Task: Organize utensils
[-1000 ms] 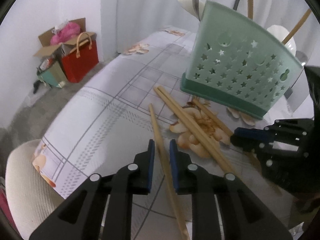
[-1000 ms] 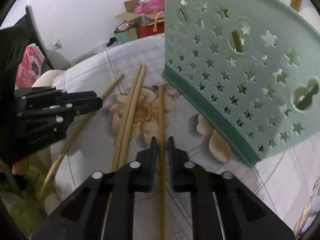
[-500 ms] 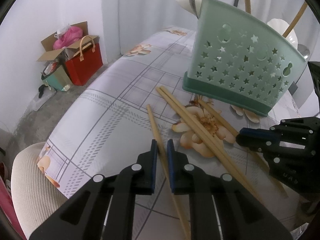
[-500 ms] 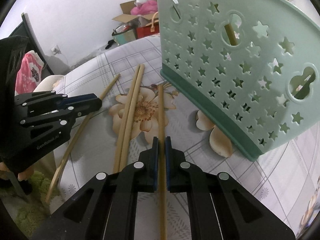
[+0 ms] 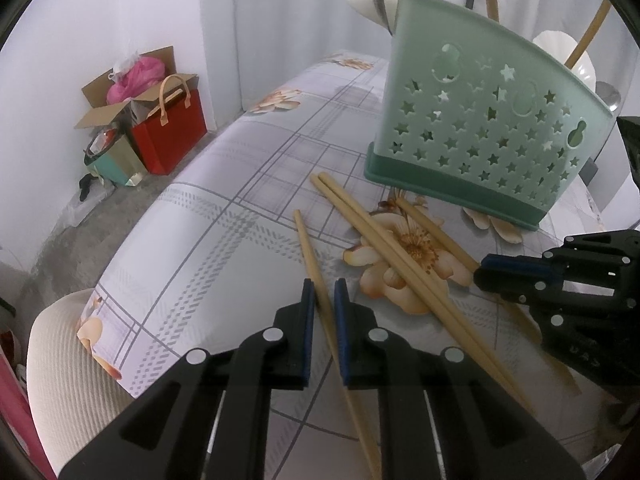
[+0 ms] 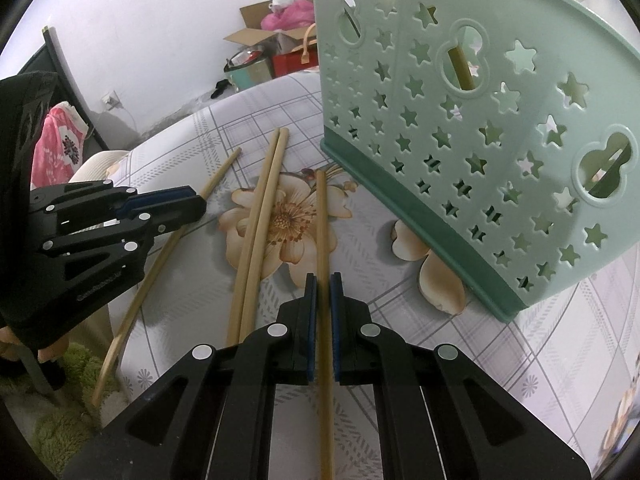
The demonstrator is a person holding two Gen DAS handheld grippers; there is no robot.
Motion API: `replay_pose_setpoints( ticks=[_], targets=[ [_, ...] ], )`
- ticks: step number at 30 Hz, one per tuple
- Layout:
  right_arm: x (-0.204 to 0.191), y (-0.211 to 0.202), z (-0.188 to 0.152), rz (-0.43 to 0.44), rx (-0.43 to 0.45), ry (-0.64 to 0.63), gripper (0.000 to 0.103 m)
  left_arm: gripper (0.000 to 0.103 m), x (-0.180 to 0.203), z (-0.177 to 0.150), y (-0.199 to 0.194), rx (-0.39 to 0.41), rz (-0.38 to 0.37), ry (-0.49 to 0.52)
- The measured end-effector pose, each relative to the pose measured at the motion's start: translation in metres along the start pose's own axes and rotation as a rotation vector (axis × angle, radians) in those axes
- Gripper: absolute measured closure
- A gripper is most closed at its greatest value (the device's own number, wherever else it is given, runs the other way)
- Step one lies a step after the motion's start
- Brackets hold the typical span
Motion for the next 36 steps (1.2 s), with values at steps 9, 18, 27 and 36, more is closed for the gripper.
replay_pose_setpoints(
  ticks=[9,18,27,36],
  targets=[
    [0.000,-0.003,-0.003,0.005,-0.007,0.000,0.098,0.094,-0.002,0.009,0.004,0.009,-0.006,-0.004],
    [0.001,-0.005,-0.003,0.012,-0.015,0.005,0.098,0.097,-0.008,0.014,0.004,0.017,-0.018,-0.024],
    [0.002,-0.005,-0.003,0.013,-0.021,0.006,0.098,0.097,-0.007,0.017,-0.009,0.057,-0.036,-0.035],
    [0.001,-0.005,-0.003,0.014,-0.019,0.004,0.098,0.097,-0.009,0.028,-0.037,0.128,-0.059,-0.059]
  ],
)
Point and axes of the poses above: each gripper's, at about its wrist camera, not at the fingertips, and y roughly the way its jaws point, x to its right, z to its top, the point moved 8 cm from there along y, roughly the way its jaws point, and after that the axes turned 12 degrees about -x, right-handed, at the moved point
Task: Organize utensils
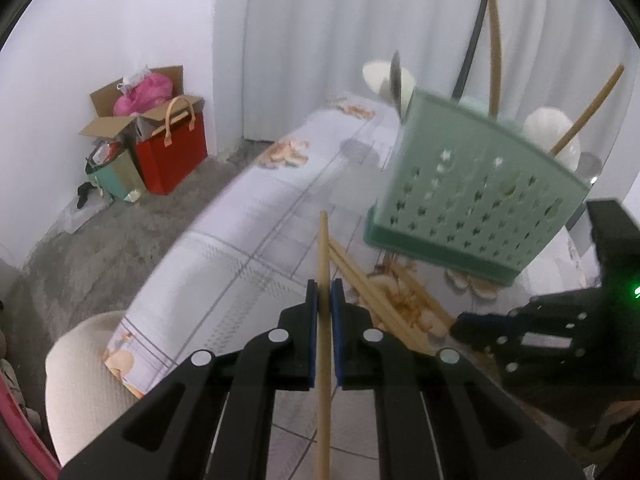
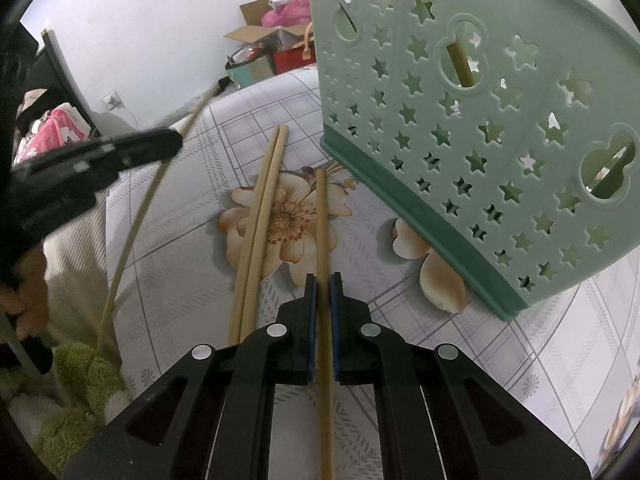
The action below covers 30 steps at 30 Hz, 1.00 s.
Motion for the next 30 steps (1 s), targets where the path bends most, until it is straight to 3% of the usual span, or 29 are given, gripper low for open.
replay_pose_setpoints(
  ticks=[17,24,30],
  targets=[
    [0.003,0.000,-0.002,0.017,0.016,0.011,0.098,0.097,0.009,0.049,-0.077,0.213,-0.103,-0.002],
    [0.005,0.000,-0.004,0.020,0.028,0.027,0.098,0.097,0.006,0.075,-0.110,0.297,-0.218,-0.039],
    [0.007,-0.002,-0.004,0.021,0.030,0.035,0.098,0.098,0.009,0.109,-0.139,0.372,-0.374,-0.064]
  ],
)
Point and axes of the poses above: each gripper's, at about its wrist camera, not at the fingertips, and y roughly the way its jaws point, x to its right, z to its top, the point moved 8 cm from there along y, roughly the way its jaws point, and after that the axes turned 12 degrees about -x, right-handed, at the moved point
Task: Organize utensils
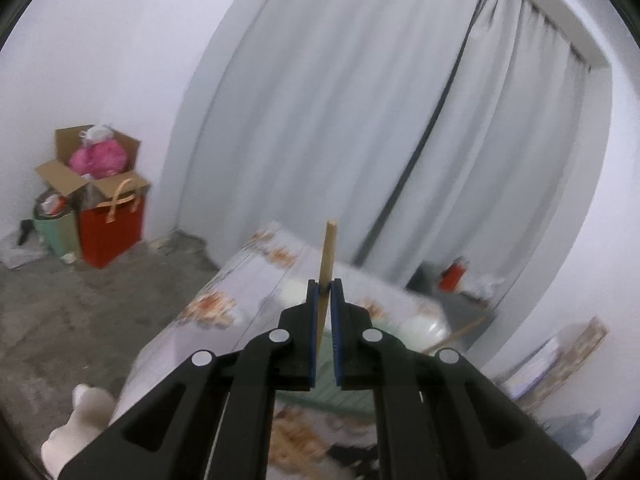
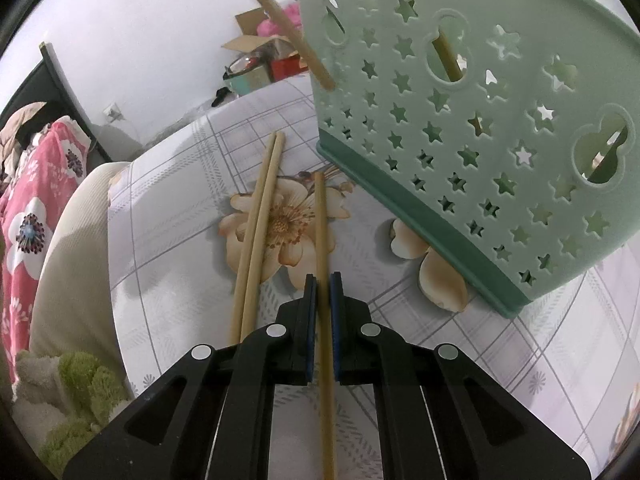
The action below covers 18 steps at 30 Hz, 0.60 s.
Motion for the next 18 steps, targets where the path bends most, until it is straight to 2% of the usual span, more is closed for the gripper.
replay_pose_setpoints(
  ticks=[10,12,13,18],
  targets=[
    [0.004,0.000,0.002,0.013,0.003,0.013,0.098,0.098,0.035,0.057,0.003,0.104,-0.191,-0.013],
    [0.005,-0.001,0.003,0.015,0.002,0.015,0.098,0.098,0.042,0.065,0.007,0.119,-0.210,-0.009],
    [0.005,-0.001,0.003,0.016,0.002,0.015,0.098,0.103,0.046,0.069,0.009,0.126,-0.220,-0.006],
    [0.006,-0.001,0.004,0.017,0.001,0.018,0.098,0.103,0.062,0.085,0.027,0.135,-0.261,0.000]
  ],
)
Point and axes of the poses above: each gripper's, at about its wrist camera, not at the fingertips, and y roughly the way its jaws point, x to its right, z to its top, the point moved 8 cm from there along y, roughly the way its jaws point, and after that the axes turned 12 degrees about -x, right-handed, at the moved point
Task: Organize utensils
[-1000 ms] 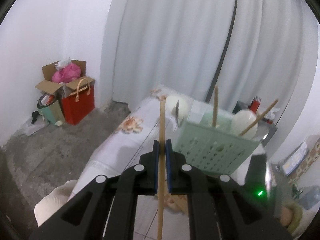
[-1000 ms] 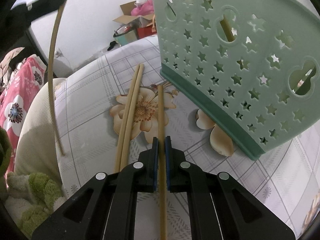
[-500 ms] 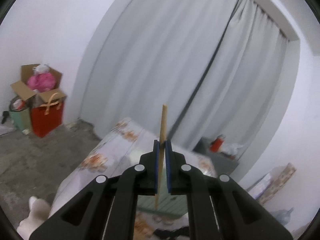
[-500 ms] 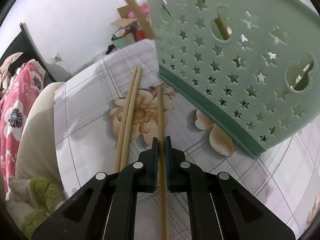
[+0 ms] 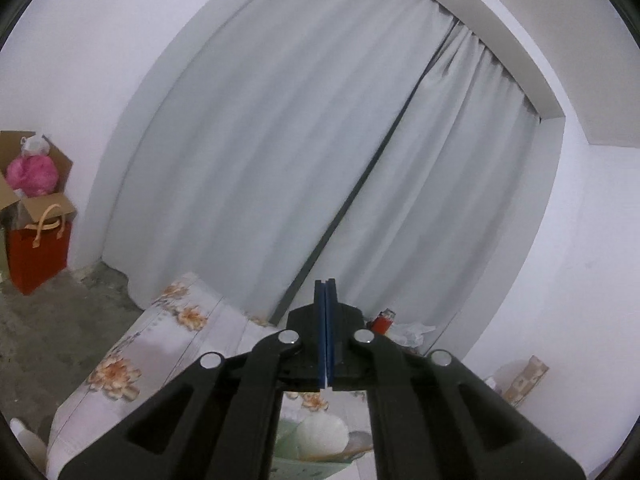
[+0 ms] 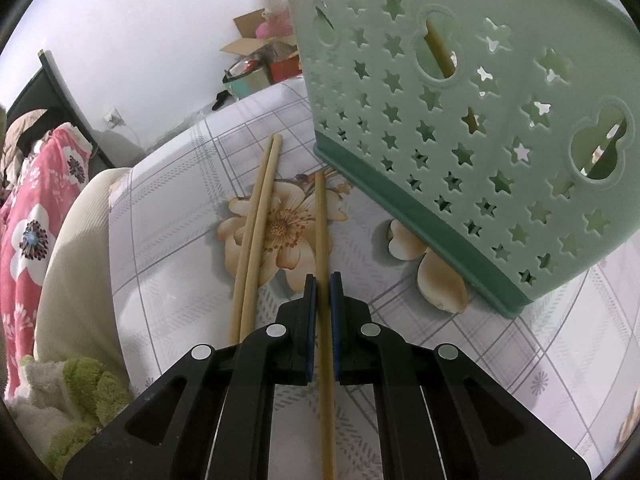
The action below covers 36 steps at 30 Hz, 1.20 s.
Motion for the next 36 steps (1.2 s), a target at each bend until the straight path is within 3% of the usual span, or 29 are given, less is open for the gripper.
replay_pose_setpoints(
  ticks=[7,14,23,29,32,36],
  targets=[
    [0.004,-0.001,-0.001,0.010,-0.002,0.016,0.098,0.103,0.004,0.003,0.025,-0.010,-0.007,0.014],
    [0.004,-0.002,-0.005,0.027,0.008,0.024,0.098,0.103,-0.028,-0.034,0.013,-0.080,0.058,-0.015],
    [0.005,-0.008,-0.010,0.038,0.020,0.010,0.094,0.100,-0.096,-0.109,-0.017,-0.214,0.191,-0.110],
    [0.004,-0.031,-0.021,0.055,0.052,-0.040,0.091,0.093,-0.127,-0.177,-0.017,-0.365,0.242,-0.177],
    [0.005,-0.046,-0.028,0.036,0.078,-0.067,0.088,0.091,-0.140,-0.220,-0.009,-0.458,0.248,-0.227],
    [0.018,-0.044,-0.029,-0.053,0.057,-0.081,0.088,0.090,-0.144,-0.255,-0.006,-0.524,0.261,-0.238]
  ],
)
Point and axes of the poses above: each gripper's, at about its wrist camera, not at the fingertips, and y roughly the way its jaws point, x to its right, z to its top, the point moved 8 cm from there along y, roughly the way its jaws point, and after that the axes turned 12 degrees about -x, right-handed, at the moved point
